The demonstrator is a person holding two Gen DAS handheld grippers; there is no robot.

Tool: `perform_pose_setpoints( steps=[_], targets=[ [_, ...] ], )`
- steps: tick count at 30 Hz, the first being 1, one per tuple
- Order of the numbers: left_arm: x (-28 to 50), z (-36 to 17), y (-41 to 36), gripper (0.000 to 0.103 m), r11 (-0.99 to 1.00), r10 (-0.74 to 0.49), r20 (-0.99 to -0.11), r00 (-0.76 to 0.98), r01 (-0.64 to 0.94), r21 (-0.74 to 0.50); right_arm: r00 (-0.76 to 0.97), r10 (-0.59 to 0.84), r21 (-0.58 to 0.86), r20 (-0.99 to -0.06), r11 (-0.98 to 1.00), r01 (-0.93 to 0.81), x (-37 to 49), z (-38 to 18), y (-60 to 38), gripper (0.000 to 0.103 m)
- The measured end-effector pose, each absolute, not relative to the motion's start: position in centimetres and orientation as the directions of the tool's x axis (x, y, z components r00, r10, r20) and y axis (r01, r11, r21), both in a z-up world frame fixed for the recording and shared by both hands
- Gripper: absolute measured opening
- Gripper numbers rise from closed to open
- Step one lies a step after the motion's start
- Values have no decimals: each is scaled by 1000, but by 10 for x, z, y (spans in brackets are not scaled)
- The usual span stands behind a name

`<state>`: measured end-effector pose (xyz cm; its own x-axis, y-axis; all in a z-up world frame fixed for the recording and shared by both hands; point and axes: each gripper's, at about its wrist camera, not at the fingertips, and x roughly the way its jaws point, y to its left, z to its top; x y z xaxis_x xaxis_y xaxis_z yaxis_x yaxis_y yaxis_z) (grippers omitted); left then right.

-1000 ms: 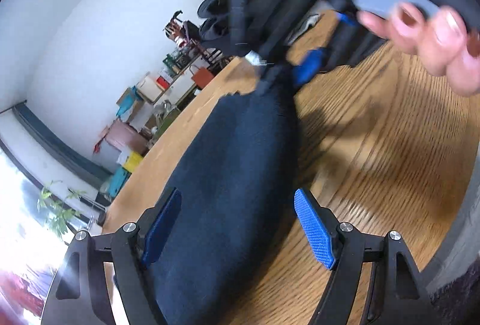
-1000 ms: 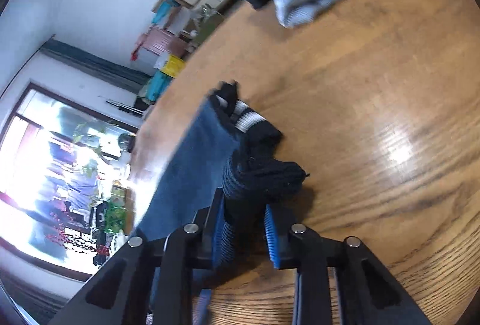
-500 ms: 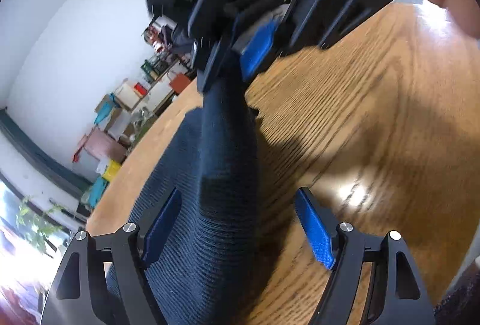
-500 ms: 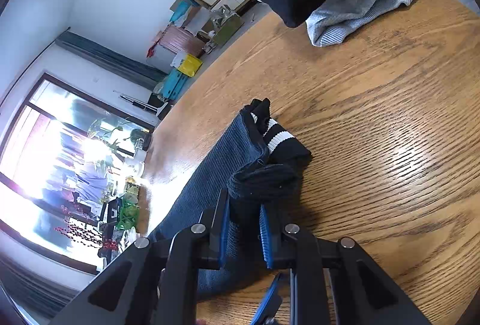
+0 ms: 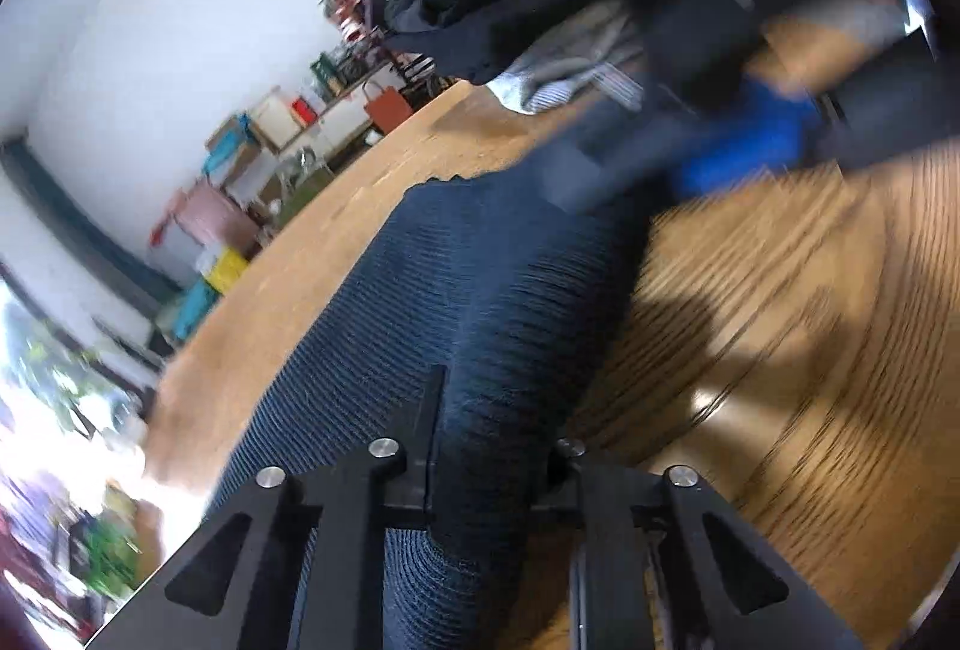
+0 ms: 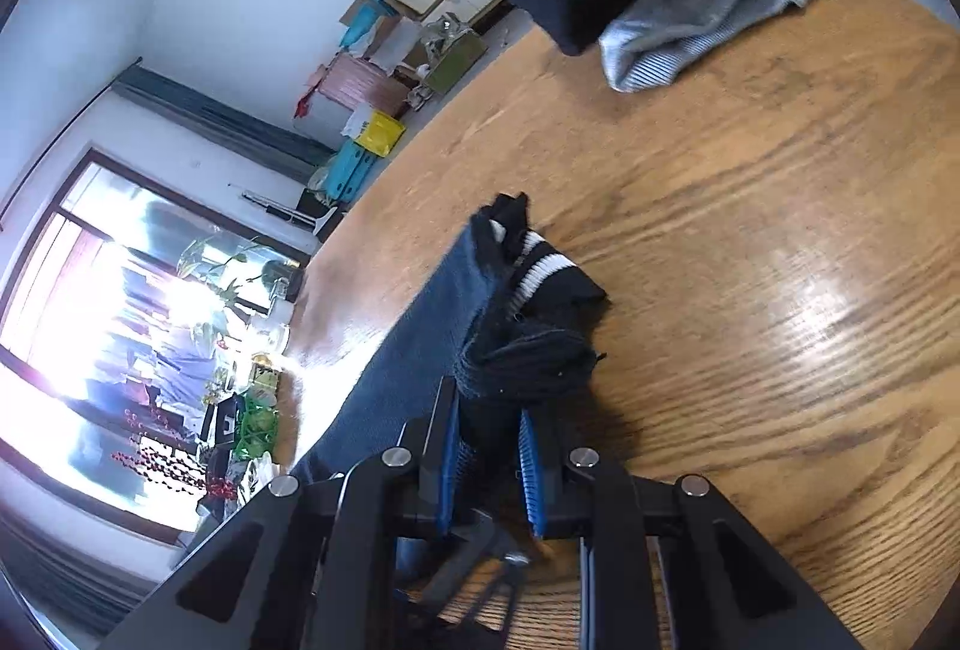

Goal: Fold clothes

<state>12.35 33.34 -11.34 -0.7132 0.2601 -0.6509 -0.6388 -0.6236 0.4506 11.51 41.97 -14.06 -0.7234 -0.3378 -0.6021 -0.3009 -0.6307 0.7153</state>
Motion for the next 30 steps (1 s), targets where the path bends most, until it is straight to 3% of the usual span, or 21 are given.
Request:
perform_pose_setpoints(
  steps=[3,7,11,16,21,30],
  targets=[
    [117,-109,326,16,-674,288,-696,-658,-655,340,-716,-336,719,-611,-614,-325,123,-151,423,25],
    [116,-97,309,16,-717,335,-722,-605,-661,222,-744,-383,792,-547,-523,-314,139,-164,436,53],
    [127,-87,292,16,-728,367,-727,-580,-666,164,-760,-386,815,-523,-487,-314,152,-169,447,56],
    [152,-87,268,16,-684,368,-751,-547,-707,179,-732,-420,809,-537,-504,-304,155,-176,443,62],
    [153,-82,244,16,-729,412,-759,-504,-682,58,-698,-481,822,-531,-492,-286,149,-190,432,63],
    [148,-68,233,16,-768,439,-724,-531,-640,4,-693,-575,891,-435,-387,-238,140,-202,419,71]
  ],
)
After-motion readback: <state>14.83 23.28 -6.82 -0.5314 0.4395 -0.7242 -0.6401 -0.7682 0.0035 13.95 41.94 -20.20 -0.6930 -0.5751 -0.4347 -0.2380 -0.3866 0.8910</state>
